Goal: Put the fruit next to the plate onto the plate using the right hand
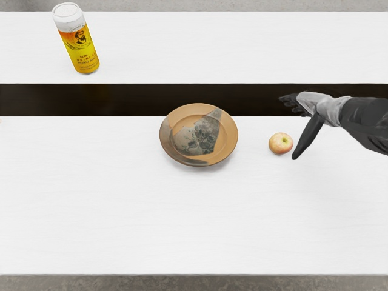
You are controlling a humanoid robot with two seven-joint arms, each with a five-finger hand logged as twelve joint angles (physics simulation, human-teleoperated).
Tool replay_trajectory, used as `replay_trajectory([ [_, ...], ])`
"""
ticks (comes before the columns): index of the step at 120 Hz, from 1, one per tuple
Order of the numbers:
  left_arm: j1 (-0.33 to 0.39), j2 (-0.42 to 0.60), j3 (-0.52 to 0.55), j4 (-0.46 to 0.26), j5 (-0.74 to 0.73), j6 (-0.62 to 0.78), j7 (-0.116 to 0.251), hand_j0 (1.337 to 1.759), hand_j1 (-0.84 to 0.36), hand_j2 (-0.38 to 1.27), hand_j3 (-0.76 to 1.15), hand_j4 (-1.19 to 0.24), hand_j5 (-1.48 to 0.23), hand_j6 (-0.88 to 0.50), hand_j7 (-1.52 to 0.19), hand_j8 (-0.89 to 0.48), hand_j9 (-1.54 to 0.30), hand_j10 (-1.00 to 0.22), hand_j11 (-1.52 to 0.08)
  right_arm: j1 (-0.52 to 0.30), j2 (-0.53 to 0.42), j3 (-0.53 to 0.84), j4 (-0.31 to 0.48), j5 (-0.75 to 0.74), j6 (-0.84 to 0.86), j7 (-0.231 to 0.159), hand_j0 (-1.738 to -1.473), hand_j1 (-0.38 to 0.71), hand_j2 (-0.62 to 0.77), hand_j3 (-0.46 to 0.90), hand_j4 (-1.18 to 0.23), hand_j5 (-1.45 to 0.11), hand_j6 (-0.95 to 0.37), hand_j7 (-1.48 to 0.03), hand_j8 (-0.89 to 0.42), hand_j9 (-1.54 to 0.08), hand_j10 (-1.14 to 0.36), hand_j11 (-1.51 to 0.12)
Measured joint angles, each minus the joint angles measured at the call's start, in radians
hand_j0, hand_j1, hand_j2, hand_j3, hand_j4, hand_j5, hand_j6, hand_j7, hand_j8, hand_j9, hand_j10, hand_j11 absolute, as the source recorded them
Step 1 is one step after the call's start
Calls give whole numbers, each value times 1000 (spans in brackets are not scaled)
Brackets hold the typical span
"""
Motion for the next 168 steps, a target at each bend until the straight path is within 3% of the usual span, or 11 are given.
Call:
replay_trajectory([
  [25, 0, 0, 0, 0, 0, 0, 0, 1658, 349, 0, 0, 0, 0, 0, 0, 0, 0, 0, 0, -4, 132, -61, -58, -147, -153, -29, -1658, -299, -7, 0, -46, -56, -48, -55, -47, -56, -45, -56],
  [52, 0, 0, 0, 0, 0, 0, 0, 1658, 349, 0, 0, 0, 0, 0, 0, 0, 0, 0, 0, -64, 195, -81, -113, -189, -234, -33, -1658, -300, -7, 0, -45, -55, -47, -55, -46, -55, -45, -55],
  [93, 0, 0, 0, 0, 0, 0, 0, 1658, 349, 0, 0, 0, 0, 0, 0, 0, 0, 0, 0, -125, 236, -84, -131, -192, -369, -33, -1658, -87, -42, 0, -222, -286, -223, -285, -222, -285, -222, -285],
  [157, 0, 0, 0, 0, 0, 0, 0, 1658, 349, 0, 0, 0, 0, 0, 0, 0, 0, 0, 0, -129, 247, -82, -137, -182, -329, -33, -1658, 182, -76, 0, -449, -583, -450, -582, -450, -583, -449, -583],
  [168, 0, 0, 0, 0, 0, 0, 0, 1658, 349, 0, 0, 0, 0, 0, 0, 0, 0, 0, 0, -129, 245, -79, -137, -182, -316, -34, -1656, 216, -43, 0, -501, -650, -502, -649, -410, -653, -437, -655],
])
